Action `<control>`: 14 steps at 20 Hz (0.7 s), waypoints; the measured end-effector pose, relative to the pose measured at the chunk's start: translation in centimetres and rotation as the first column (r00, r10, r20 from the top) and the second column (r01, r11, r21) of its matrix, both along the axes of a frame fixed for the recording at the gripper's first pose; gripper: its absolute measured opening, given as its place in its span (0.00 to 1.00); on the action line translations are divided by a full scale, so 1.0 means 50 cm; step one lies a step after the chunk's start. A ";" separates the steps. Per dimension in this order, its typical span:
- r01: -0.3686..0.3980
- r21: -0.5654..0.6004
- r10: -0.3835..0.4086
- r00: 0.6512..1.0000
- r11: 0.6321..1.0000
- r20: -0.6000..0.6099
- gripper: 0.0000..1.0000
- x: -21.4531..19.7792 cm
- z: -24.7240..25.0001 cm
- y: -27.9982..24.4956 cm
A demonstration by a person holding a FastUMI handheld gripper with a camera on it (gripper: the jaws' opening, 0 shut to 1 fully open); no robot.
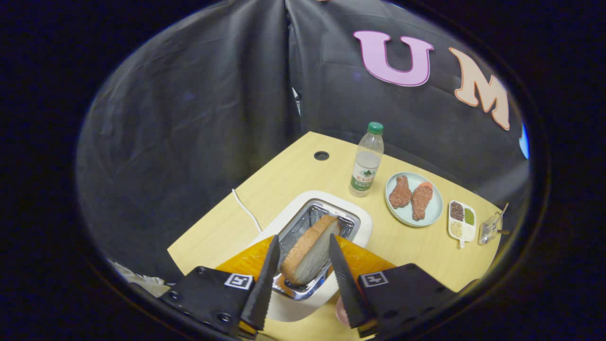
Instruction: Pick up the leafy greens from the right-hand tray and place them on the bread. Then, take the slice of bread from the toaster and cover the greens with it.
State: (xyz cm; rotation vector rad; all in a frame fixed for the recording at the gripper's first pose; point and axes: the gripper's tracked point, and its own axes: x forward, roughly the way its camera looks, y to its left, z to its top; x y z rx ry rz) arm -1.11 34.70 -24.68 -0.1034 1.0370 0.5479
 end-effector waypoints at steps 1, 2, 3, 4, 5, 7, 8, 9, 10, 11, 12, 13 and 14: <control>0.000 -0.010 0.000 1.000 1.000 -0.008 0.46 -0.007 -0.006 0.000; 0.000 -0.015 -0.001 1.000 1.000 -0.010 0.39 -0.008 -0.008 0.000; 0.004 -0.035 -0.004 1.000 0.999 0.003 0.32 -0.002 -0.011 -0.009; 0.006 -0.047 -0.005 1.000 0.999 0.014 0.26 0.007 -0.009 -0.020; 0.007 -0.039 -0.007 1.000 0.999 0.003 0.19 0.001 -0.007 -0.019; 0.015 -0.011 -0.015 1.000 1.000 0.014 0.17 0.004 0.012 -0.018; 0.021 0.006 -0.022 0.999 1.000 0.024 0.16 0.005 0.025 -0.020; 0.028 0.027 -0.029 0.999 0.999 0.043 0.17 0.012 0.043 -0.023; 0.031 0.044 -0.034 0.998 0.999 0.053 0.17 0.011 0.060 -0.026; 0.038 0.060 -0.042 0.997 0.997 0.070 0.17 0.016 0.078 -0.035; 0.046 0.078 -0.053 0.995 0.996 0.087 0.17 0.021 0.095 -0.042; 0.051 0.092 -0.060 0.994 0.994 0.095 0.16 0.022 0.112 -0.052; 0.059 0.106 -0.070 0.992 0.993 0.105 0.16 0.025 0.125 -0.065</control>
